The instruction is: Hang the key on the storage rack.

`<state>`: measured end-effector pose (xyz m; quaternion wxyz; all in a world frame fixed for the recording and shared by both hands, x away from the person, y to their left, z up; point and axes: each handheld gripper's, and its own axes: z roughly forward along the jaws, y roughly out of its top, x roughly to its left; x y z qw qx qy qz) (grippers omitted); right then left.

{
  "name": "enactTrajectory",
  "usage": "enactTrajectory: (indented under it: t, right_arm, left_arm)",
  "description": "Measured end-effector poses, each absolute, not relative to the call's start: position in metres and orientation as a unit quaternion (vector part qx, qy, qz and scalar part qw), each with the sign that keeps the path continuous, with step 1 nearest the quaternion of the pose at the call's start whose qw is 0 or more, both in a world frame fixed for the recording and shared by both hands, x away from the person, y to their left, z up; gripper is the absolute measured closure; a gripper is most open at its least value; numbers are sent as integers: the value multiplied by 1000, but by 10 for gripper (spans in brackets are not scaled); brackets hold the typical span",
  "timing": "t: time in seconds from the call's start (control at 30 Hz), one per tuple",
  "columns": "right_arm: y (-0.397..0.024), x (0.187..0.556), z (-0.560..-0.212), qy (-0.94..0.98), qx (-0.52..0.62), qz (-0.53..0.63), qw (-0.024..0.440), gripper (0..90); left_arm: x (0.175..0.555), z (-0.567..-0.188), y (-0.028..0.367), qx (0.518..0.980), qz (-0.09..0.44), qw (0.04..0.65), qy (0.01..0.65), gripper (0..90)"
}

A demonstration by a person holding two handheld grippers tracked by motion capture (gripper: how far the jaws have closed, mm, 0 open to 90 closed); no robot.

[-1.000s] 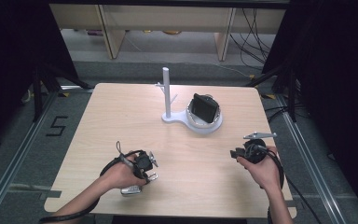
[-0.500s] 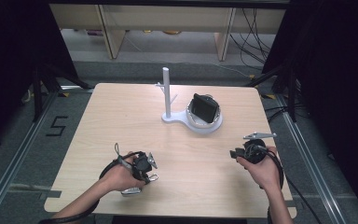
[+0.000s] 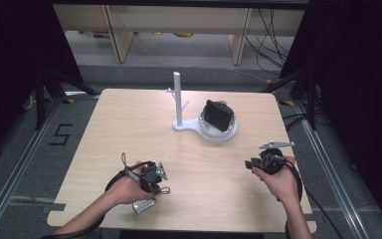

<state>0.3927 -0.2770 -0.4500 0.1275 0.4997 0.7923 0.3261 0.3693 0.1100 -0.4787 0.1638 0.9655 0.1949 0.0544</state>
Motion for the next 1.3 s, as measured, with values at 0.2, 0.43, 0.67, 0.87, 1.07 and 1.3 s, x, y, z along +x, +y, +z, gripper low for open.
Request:
enactTrajectory:
  t: [0.2, 0.43, 0.67, 0.87, 1.07, 1.3]
  right_arm:
    - [-275, 392, -452, 780, 507, 336, 146, 678]
    - [-275, 392, -451, 789, 504, 325, 136, 674]
    - [-275, 391, -450, 788, 508, 322, 135, 672]
    - [-275, 391, -450, 786, 511, 322, 135, 671]
    - [-276, 392, -451, 788, 504, 325, 138, 670]
    - [-275, 392, -451, 790, 500, 326, 138, 670]
  left_arm:
    - [371, -481, 109, 968, 41, 159, 190, 718]
    - [370, -482, 109, 975, 48, 152, 156, 696]
    - [366, -481, 107, 978, 65, 143, 139, 753]
    - [365, -482, 108, 976, 71, 149, 144, 758]
    - [363, -475, 110, 970, 93, 171, 142, 836]
    - [364, -477, 111, 971, 89, 163, 150, 847]
